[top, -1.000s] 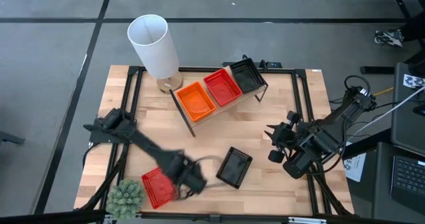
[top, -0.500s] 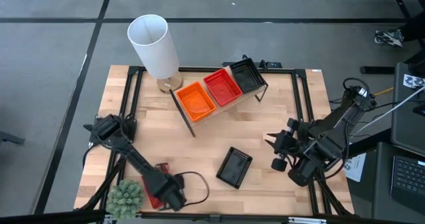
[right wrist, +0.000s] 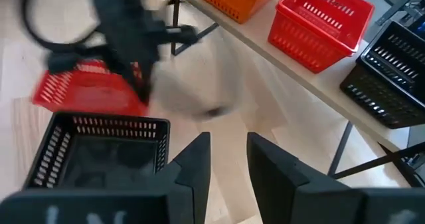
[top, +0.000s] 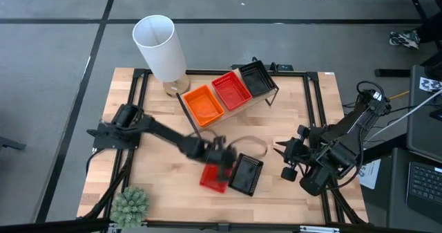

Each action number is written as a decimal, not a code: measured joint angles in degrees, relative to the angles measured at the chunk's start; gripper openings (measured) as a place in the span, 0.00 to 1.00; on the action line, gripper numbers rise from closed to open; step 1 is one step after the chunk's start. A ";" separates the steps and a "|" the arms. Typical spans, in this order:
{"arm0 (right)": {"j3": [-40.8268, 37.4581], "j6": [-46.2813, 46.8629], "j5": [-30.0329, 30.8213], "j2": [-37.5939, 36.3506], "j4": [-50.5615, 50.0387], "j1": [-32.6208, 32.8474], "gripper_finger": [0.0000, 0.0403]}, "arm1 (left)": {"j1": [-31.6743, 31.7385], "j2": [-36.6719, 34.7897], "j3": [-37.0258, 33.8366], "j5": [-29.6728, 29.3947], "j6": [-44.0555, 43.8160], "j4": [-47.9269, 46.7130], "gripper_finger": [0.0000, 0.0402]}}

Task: Stack baskets on shelf by color
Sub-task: Stack the black basket on top of the other stacked black baskets on the shelf

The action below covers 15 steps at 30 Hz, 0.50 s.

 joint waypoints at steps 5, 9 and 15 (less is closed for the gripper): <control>0.00 0.08 -0.98 0.00 0.23 0.00 0.25 | 3.19 -0.48 1.07 -0.38 4.03 6.48 0.00; 0.00 -0.05 -5.14 0.00 0.22 0.17 0.25 | 2.04 -3.66 5.59 -1.44 6.10 -0.14 0.00; 0.00 -1.44 -13.89 1.78 3.06 0.80 0.25 | -3.99 -10.43 13.63 -4.82 6.85 -22.88 0.00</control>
